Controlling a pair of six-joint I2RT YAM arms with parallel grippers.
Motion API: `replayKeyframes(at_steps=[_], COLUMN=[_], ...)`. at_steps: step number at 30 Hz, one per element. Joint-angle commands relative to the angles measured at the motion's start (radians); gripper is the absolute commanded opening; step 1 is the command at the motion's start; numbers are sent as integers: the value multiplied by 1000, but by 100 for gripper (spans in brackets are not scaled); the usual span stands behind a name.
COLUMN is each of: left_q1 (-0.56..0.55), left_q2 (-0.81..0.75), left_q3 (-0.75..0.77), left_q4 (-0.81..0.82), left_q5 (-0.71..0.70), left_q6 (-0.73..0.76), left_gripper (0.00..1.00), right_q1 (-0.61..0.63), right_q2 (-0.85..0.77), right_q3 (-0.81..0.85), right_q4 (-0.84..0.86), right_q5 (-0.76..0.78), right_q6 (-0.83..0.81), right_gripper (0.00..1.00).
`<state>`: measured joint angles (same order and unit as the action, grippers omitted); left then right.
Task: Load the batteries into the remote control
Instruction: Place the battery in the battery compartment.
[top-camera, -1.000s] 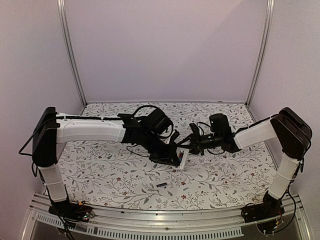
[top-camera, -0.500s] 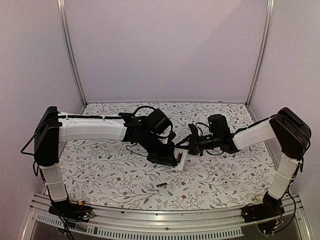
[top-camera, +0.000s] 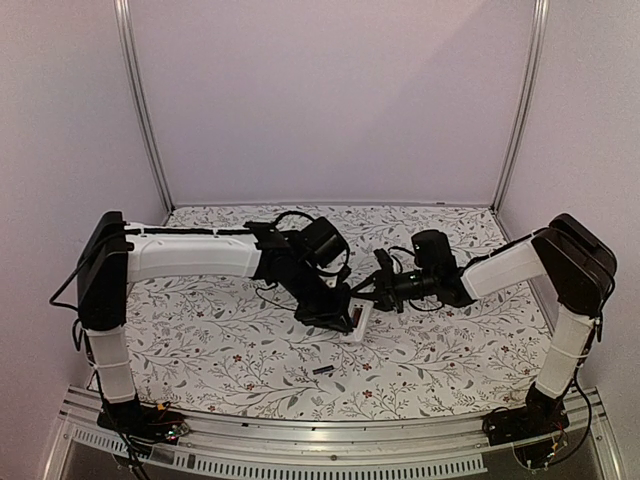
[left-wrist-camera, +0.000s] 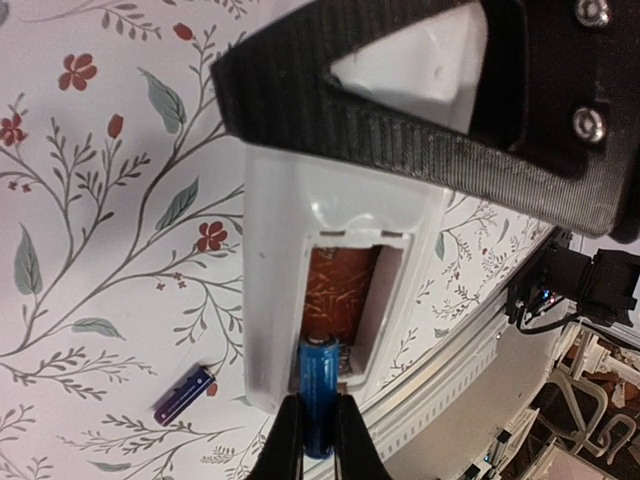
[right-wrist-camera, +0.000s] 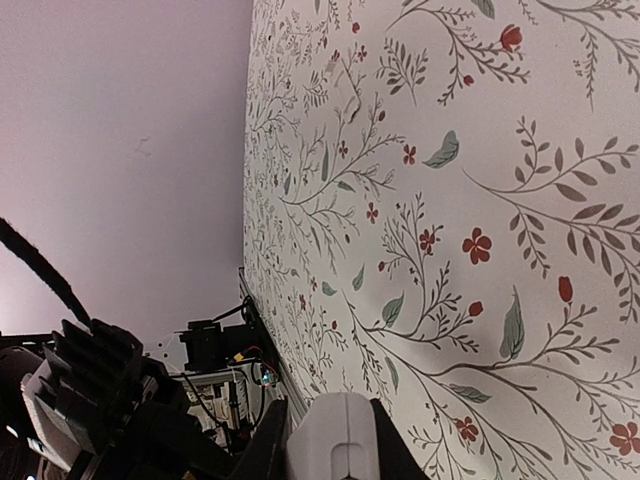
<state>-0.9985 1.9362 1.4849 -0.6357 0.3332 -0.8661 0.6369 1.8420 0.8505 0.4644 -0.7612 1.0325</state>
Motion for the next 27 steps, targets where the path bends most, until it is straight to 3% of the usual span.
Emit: replayKeyframes(at_steps=[1,27], left_q1=[18,34], left_q2=[44,80], left_q3=[38,118], left_q4=[-51,-143], left_q5=[-45,-159], left_q6=[-4,14], left_gripper=[6,10], right_q1=[18,29], right_q2=[17,94], right_q3=[40,39], right_q4=[41,183], right_q5=[-25,-66], right_q6=[12,98], right_gripper=[0,0])
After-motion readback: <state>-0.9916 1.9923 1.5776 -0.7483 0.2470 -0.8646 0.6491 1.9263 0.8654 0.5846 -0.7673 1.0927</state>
